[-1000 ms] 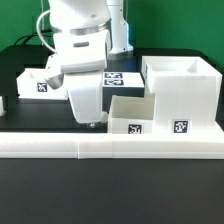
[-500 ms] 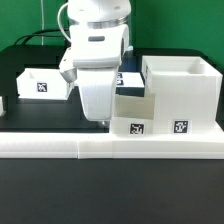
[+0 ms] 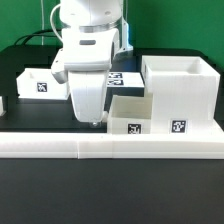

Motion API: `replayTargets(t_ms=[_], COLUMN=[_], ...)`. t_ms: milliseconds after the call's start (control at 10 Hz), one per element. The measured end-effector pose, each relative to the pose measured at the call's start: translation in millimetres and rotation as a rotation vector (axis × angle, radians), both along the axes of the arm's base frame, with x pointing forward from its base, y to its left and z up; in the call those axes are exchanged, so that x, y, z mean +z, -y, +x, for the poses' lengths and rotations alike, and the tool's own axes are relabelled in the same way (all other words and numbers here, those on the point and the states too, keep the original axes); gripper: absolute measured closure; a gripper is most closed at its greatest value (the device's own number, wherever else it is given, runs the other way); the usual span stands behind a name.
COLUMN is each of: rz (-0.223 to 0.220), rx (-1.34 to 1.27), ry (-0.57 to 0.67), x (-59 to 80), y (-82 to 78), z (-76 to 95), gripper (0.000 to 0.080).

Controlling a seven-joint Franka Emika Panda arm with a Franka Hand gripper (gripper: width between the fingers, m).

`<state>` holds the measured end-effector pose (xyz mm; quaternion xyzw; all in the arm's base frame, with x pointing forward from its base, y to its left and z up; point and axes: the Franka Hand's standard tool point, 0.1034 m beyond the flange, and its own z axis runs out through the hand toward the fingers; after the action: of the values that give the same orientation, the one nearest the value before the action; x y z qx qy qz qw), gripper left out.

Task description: Assemble drawer

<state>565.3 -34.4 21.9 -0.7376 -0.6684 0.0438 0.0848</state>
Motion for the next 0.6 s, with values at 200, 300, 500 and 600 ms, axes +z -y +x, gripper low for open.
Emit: replayTargets(t_ms=[200,300,500,600], rz=[0.006,0.016,0.013,0.005], rx=[0.03,0.072,0.061,0.034], ry=[-0.009,-0.009,-0.003,-0.007], x=[1.3,7.8,16.9,16.9], y=[-0.6,-3.2,-11.8,-13.1], z=[1.1,11.7,25.7,25.6], gripper=[0.015,0.015,0.015,0.015])
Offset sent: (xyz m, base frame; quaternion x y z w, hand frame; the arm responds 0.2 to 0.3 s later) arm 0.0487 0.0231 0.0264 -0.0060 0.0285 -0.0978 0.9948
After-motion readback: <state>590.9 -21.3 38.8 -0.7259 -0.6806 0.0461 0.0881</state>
